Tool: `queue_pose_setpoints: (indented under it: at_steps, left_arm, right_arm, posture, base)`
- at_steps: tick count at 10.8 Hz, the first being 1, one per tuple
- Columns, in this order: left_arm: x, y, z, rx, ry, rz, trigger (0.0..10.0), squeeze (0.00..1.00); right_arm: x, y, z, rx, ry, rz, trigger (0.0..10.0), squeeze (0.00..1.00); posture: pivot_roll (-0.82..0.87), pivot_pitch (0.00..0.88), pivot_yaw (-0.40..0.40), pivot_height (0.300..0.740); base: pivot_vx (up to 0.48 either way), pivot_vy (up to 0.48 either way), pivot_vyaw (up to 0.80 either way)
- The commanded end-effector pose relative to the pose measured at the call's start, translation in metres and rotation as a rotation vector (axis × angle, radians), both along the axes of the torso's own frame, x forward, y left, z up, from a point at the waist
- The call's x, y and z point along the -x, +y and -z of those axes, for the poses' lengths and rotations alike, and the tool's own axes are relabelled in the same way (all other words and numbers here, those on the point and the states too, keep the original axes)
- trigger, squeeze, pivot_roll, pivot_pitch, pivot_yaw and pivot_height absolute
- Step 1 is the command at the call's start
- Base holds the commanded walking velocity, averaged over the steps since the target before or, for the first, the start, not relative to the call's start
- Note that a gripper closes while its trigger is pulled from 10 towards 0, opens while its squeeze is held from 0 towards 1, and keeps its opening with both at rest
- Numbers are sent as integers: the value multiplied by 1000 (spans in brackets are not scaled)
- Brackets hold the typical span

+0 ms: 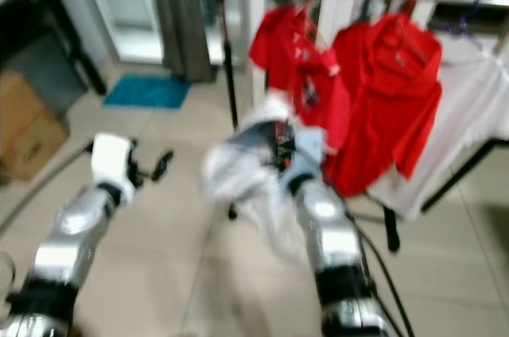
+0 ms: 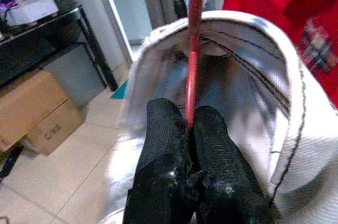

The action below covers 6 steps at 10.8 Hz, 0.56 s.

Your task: Hang hanger

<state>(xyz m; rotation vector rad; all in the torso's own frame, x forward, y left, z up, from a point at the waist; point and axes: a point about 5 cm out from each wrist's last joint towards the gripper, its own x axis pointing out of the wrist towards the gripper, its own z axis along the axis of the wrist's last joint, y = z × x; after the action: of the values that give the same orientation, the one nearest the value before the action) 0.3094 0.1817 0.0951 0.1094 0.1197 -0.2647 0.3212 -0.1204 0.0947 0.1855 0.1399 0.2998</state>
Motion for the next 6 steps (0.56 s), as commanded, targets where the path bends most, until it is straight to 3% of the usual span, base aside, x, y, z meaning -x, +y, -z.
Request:
queue_pose_setpoints:
  at_steps: [1,4,6]
  left_arm:
    - [-2,-8,-2,-4,-11,35,10000,294]
    - [-10,-18,-2,7,-10,67,10000,294]
    - [-7,-21,-1,15,-12,81,10000,290]
  right_arm:
    - [-7,-5,-26,-2,-106,17,10000,0]
    - [-5,-11,-31,24,-127,42,10000,0]
    - [-3,-10,-30,36,-125,42,10000,0]
  posture:
    - [-91,0,90,740]
    - [-123,0,107,740]
    - [-111,0,99,740]
  base:
    - [360,0,0]
    - [360,0,0]
    - [362,0,0]
